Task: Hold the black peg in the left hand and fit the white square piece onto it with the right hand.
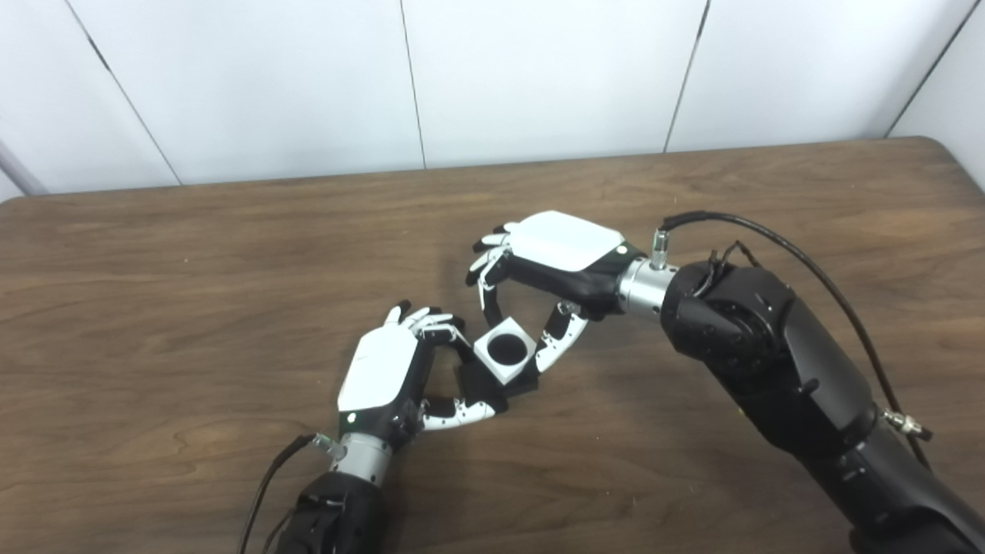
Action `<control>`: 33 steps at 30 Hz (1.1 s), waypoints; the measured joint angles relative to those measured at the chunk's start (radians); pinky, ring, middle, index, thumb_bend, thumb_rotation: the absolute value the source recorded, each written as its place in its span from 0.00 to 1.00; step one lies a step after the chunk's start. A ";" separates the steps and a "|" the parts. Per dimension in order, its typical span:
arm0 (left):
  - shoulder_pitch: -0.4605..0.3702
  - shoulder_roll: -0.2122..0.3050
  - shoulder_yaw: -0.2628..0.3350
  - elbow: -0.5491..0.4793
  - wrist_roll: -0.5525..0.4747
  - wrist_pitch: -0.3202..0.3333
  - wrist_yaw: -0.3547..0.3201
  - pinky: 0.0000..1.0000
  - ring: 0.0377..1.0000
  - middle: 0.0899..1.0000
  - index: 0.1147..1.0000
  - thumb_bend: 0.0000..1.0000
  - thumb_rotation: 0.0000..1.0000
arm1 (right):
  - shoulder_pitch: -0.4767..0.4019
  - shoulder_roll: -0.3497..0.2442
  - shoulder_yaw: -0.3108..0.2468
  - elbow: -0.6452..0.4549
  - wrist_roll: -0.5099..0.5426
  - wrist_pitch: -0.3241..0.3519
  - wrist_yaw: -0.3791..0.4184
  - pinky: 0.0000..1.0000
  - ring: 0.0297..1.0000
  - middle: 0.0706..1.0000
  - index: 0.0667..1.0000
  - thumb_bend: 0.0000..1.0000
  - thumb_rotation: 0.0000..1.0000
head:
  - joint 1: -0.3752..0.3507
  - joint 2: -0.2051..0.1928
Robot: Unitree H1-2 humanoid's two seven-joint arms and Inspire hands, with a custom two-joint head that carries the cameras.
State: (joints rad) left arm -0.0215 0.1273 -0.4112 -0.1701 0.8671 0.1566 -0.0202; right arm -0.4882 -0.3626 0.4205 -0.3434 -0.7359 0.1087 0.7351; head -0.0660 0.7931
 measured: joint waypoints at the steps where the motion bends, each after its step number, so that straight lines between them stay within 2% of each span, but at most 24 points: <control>1: 0.000 0.000 0.000 0.000 0.000 0.000 0.000 1.00 0.87 0.75 0.42 0.52 0.05 | 0.000 0.000 0.000 0.000 0.000 0.000 0.000 0.97 0.93 0.80 0.45 0.52 0.13 | -0.002 0.000; 19: 0.000 0.000 0.000 0.000 -0.003 -0.001 0.000 1.00 0.87 0.75 0.42 0.52 0.05 | 0.009 0.000 -0.004 0.006 -0.013 0.000 -0.004 0.95 0.92 0.80 0.46 0.52 0.15 | -0.011 0.002; 20: 0.000 0.001 0.000 0.000 -0.002 -0.001 0.000 1.00 0.87 0.75 0.42 0.52 0.05 | 0.011 0.000 -0.004 0.006 -0.013 0.000 -0.004 0.95 0.92 0.80 0.53 0.71 0.20 | -0.011 0.002; 21: 0.000 0.001 0.000 0.000 -0.002 -0.001 0.000 1.00 0.87 0.75 0.42 0.52 0.05 | 0.011 0.000 -0.004 0.006 -0.013 0.000 -0.004 0.95 0.92 0.80 0.58 0.83 0.24 | -0.011 0.002; 22: 0.000 0.001 0.000 0.000 -0.002 -0.002 0.000 1.00 0.87 0.75 0.42 0.52 0.05 | 0.011 0.000 -0.004 0.006 -0.013 0.000 -0.004 0.95 0.92 0.80 0.60 0.87 0.26 | -0.014 0.002; 25: 0.000 0.001 0.000 0.000 -0.002 -0.002 0.000 1.00 0.86 0.75 0.42 0.52 0.05 | 0.011 0.000 -0.004 0.006 -0.012 0.001 -0.002 0.94 0.92 0.80 0.63 0.91 0.30 | -0.015 0.005; 33: 0.000 0.001 0.000 0.000 -0.001 -0.002 0.000 1.00 0.86 0.75 0.42 0.52 0.05 | 0.011 -0.003 -0.005 0.006 -0.009 0.001 -0.001 0.93 0.92 0.81 0.65 0.96 0.32 | -0.015 0.005</control>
State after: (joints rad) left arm -0.0215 0.1280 -0.4113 -0.1703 0.8661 0.1549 -0.0202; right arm -0.4767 -0.3656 0.4158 -0.3375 -0.7451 0.1098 0.7340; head -0.0813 0.7977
